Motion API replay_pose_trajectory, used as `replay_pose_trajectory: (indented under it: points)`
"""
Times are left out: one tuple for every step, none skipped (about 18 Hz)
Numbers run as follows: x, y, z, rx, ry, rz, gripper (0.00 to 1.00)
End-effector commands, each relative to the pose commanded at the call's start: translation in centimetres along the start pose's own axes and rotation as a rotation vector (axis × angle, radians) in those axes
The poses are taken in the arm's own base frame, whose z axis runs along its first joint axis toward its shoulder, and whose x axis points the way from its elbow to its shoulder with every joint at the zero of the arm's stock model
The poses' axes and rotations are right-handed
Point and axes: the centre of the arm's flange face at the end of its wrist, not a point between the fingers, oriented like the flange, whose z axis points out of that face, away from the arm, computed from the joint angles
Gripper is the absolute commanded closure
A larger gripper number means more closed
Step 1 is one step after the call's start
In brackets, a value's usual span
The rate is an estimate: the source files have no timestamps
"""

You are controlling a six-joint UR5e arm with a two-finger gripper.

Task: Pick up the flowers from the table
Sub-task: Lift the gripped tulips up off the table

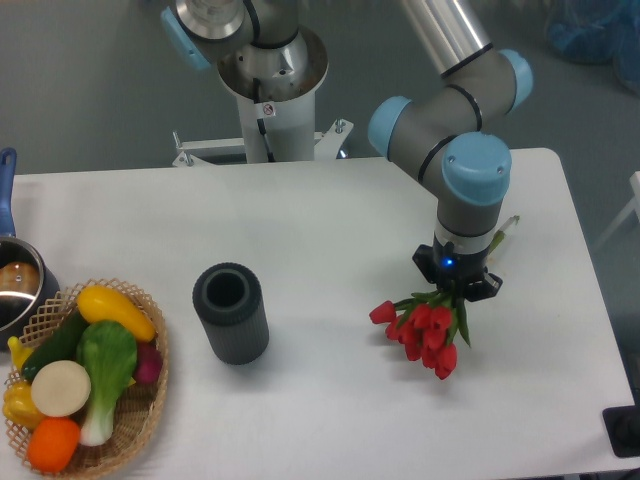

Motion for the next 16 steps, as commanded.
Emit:
replay_pose_trajectory:
  points:
    - [-0.2,-0.2,-0.7,0.001,-0.003,0.002,0.86]
    - [-0.6,-0.4,-1.4,0.003,-0.006,0.003,0.85]
    - [-0.9,-0.7,-1.9,0.001,-0.004,0.006,0.85]
    - [-1.1,-1.0,-2.3,0.002,-0.006,0.009,0.84]
    - [-1.4,-1.1,-2.6,0.002,-0.004,0.009,0.84]
    - [-1.5,-1.3,-2.9,0.001,-0.001,0.011,0.84]
    - [-1.7,-1.3,-3.3,0.0,0.002,0.011,0.84]
    - [-1.9,-1.3,-3.6,-0.001,0.008,0.009,0.84]
    - [-2.1,-1.5,-4.1,-0.002,0.012,0.012,0.84]
    - [-2.3,-1.5,-4.6,-0.005,0.019,0.019,0.84]
    - [-2.7,-1.5,-5.4,-0.007,0.025,0.035,0.84]
    - [-2.9,-1.6,-6.2,-0.011,0.04,0.062,0.84]
    - [-3.3,-1.7,-7.1,-0.016,0.057,0.082,0.83]
    - [-3.6,-1.8,-8.1,-0.023,0.075,0.091,0.83]
    - [-3.9,-1.8,-8.9,-0.027,0.088,0.092,0.83]
    - [-4.2,-1.9,-9.7,-0.03,0.095,0.094,0.83]
